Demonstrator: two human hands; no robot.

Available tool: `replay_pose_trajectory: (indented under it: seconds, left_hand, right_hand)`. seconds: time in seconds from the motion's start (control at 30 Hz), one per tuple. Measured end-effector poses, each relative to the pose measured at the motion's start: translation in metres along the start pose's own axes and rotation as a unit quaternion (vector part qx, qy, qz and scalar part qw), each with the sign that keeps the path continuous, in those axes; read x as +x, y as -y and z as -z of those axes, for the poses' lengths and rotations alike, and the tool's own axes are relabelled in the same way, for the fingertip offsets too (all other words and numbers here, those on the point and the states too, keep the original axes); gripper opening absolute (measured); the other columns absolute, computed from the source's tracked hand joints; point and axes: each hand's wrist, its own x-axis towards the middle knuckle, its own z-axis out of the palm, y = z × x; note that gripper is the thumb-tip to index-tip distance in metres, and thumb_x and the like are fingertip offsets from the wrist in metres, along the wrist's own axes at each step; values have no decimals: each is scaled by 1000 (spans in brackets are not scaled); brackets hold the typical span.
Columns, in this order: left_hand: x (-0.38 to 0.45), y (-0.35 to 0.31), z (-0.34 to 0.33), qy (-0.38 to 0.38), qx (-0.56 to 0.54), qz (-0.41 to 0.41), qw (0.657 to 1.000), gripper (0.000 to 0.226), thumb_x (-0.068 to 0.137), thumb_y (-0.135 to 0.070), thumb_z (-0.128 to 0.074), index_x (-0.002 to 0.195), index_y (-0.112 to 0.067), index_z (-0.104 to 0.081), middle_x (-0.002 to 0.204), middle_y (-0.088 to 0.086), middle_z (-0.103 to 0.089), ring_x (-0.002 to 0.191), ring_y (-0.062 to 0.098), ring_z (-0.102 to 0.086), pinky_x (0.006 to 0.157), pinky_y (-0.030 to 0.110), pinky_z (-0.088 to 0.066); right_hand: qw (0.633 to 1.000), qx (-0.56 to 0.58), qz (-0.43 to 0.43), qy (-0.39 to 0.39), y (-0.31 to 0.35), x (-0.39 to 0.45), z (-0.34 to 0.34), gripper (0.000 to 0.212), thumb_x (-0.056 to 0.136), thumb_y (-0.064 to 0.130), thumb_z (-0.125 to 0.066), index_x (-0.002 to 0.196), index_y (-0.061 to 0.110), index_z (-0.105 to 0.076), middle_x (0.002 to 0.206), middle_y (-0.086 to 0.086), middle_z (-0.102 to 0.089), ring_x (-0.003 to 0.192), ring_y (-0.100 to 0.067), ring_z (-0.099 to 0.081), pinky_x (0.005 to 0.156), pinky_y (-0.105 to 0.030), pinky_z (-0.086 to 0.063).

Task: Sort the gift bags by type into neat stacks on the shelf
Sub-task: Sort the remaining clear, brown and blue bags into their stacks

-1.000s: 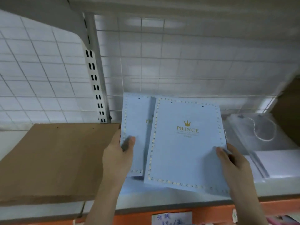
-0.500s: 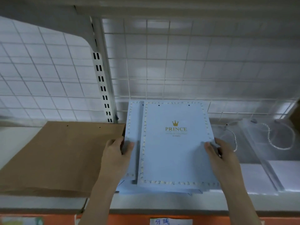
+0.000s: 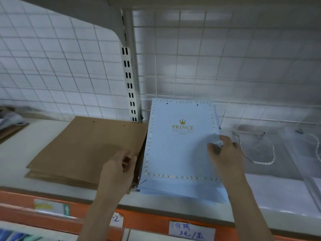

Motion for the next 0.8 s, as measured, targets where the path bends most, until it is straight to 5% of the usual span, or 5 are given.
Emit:
replay_pose_trajectory:
  seconds: [0.1,0.27,0.5,0.6,0.8]
  left_hand:
    - [-7,-1,-1,20,8,-22,1000,10,91,-20,-53,96,-23,-61,70,-4,-64,59,9,-57,55,20,-43]
    - [-14,-2,-1,34,8,-27,999,18,92,-13,-49,96,-18,-66,58,-2,-61,50,17,-58,52,28,-47]
    - [-16,6,10,34,-13,-65,997,15,90,-9,-53,88,-10,-68,64,1,-65,53,17,-58,52,24,-47]
    - [-10,24,34,-5,-8,-91,996,13,89,-13,-58,91,-9,-70,74,1,-68,63,13,-59,57,5,-37]
    - [-3,105,113,-31,4,-95,995,11,87,-11,-59,89,-8,-70,70,-3,-61,59,-4,-49,56,5,-32]
  right_hand:
    - [998,-53,13,-22,-3,-7,-8,39,84,23,-61,114,-2,-56,107,-27,-49,106,-39,-41,93,-40,-34]
    - [995,-80,40,-46,-4,-14,-12,39,86,16,-60,117,-6,-54,107,-31,-50,104,-41,-41,92,-39,-29]
    - [982,-153,95,-63,19,-26,-7,38,85,1,-50,122,-6,-53,112,-28,-49,104,-42,-46,93,-40,-33]
    - [979,-163,113,-54,44,-36,-12,37,87,4,-48,123,-4,-51,115,-25,-51,107,-40,-47,92,-37,-34]
    - [977,-134,155,-54,101,-106,-80,32,90,15,-50,118,1,-57,108,-20,-58,105,-33,-52,89,-38,-41]
